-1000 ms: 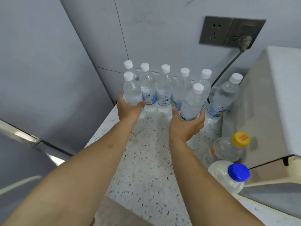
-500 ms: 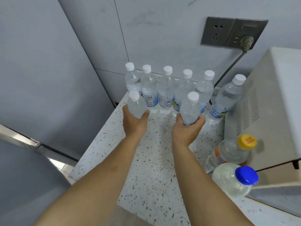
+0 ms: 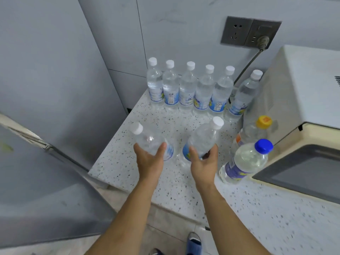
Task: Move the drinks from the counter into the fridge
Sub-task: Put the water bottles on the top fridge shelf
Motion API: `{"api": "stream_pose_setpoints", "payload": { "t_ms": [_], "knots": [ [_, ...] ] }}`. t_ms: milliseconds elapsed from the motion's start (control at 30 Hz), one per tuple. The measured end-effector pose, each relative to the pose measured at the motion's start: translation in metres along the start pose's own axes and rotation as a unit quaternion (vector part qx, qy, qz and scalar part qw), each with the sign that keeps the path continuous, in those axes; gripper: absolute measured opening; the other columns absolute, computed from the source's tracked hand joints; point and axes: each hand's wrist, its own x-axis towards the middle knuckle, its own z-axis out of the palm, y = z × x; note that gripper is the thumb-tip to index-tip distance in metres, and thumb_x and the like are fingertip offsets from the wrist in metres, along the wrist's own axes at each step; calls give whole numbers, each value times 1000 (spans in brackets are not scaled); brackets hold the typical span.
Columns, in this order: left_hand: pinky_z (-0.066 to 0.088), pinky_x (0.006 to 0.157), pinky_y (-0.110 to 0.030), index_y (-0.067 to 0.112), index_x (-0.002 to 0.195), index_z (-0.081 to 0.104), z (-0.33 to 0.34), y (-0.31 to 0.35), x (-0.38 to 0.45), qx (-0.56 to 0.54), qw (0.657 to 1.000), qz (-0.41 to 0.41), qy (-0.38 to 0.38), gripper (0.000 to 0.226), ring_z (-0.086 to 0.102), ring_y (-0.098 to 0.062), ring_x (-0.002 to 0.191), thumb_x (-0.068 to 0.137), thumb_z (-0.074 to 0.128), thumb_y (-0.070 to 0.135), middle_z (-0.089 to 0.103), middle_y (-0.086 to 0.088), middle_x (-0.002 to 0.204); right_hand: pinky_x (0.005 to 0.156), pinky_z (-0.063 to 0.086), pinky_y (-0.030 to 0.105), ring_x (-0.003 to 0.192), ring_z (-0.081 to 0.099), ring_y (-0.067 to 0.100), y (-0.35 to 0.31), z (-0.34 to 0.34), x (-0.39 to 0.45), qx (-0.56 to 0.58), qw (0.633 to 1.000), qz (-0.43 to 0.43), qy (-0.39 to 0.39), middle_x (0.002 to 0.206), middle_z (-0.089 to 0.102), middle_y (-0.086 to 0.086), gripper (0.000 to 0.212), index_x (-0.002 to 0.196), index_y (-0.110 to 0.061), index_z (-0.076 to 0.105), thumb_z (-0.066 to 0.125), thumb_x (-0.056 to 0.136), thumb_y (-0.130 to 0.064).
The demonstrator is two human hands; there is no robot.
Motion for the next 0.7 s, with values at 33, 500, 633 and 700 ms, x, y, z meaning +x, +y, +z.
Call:
{"api": "stream_pose_setpoints", "payload": {
  "t_ms": [33, 500, 633, 700],
  "knots": [
    [46, 63, -3, 40, 125, 37, -7, -2, -8, -10, 1000, 14, -3, 63, 60, 13, 87, 77, 78, 44, 55, 24, 109, 90, 50, 21, 106, 61, 3, 0, -7, -6, 9, 1000, -2, -12, 119, 62, -2, 51, 131, -18, 50, 75, 86, -20],
    [59, 76, -43, 26, 132, 59, -90, -23, -121, -277, 938, -183, -101, 64, 70, -30, 104, 81, 52, 65, 70, -9, 120, 93, 53, 44, 100, 67, 30, 0, -84, -88, 207, 922, 238, -226, 108, 71, 12, 43, 116, -5, 67, 58, 92, -40],
    [60, 68, -45, 9, 123, 64, -106, -36, -170, -337, 893, -273, -123, 78, 72, -37, 90, 77, 47, 69, 72, -18, 113, 76, 60, 42, 84, 72, 30, 0, -100, -108, 262, 851, 343, -300, 93, 72, 16, 61, 99, -7, 77, 64, 75, -63],
    [60, 64, -43, 4, 124, 63, -114, -41, -197, -371, 864, -311, -139, 87, 73, -34, 81, 71, 50, 72, 73, -17, 107, 74, 59, 41, 78, 69, 30, 6, -108, -120, 257, 832, 372, -322, 90, 69, 18, 79, 104, -1, 70, 69, 66, -70]
  ]
}}
